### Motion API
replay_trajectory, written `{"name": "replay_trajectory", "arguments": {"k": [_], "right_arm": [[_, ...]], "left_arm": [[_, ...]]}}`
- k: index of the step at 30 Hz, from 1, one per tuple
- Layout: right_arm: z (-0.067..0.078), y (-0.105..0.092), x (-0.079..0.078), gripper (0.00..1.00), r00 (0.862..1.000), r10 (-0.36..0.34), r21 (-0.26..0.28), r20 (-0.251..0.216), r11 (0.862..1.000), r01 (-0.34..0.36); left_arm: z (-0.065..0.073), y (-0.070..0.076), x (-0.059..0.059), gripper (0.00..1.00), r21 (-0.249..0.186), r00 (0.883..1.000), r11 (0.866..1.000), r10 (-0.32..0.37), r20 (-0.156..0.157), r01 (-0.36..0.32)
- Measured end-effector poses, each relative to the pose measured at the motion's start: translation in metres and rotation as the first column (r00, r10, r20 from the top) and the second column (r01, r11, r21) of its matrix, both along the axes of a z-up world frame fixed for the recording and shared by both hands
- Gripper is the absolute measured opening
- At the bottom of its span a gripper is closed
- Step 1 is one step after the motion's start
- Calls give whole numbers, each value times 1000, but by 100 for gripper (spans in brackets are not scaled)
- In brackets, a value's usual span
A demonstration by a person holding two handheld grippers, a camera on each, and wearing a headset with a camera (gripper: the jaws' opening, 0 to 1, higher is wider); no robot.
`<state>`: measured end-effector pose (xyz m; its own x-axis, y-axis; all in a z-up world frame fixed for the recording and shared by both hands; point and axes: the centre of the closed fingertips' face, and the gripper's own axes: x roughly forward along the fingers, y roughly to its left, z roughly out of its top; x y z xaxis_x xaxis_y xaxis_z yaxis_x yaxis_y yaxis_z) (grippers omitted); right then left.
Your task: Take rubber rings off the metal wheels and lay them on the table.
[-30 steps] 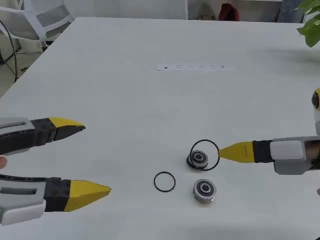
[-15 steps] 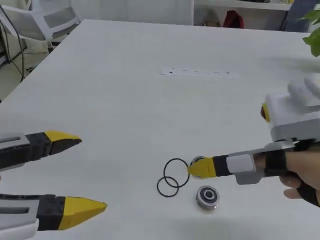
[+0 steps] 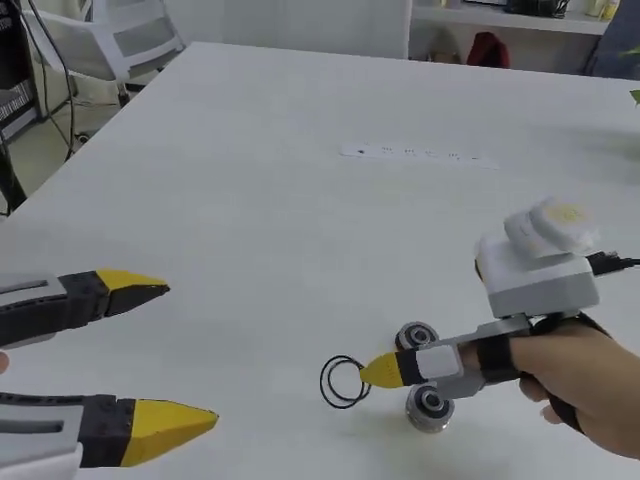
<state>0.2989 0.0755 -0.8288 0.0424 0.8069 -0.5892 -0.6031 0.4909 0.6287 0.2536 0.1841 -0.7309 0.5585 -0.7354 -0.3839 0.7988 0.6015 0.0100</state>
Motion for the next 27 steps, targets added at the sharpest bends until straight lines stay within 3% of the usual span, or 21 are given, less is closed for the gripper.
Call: {"name": "replay_trajectory", "arguments": {"k": [10, 15, 21, 27], "right_arm": [[-20, -2, 1, 0, 999, 24, -88, 21, 996, -22], [-26, -4, 8, 0, 998, 23, -131, 56, 991, -16], [-29, -7, 12, 0, 997, 12, -145, 77, 989, -1], [-27, -12, 18, 5, 996, -33, -124, 80, 991, 43]], "left_arm": [[-1, 6, 0, 67, -3, 1000, 1000, 10, 0, -10], [-1, 7, -1, 67, -7, 1000, 1000, 10, 5, -10], [-1, 9, -1, 67, -2, 1000, 1000, 6, 4, -6], [-1, 9, 4, 67, -4, 1000, 1000, 2, 7, -2]]}}
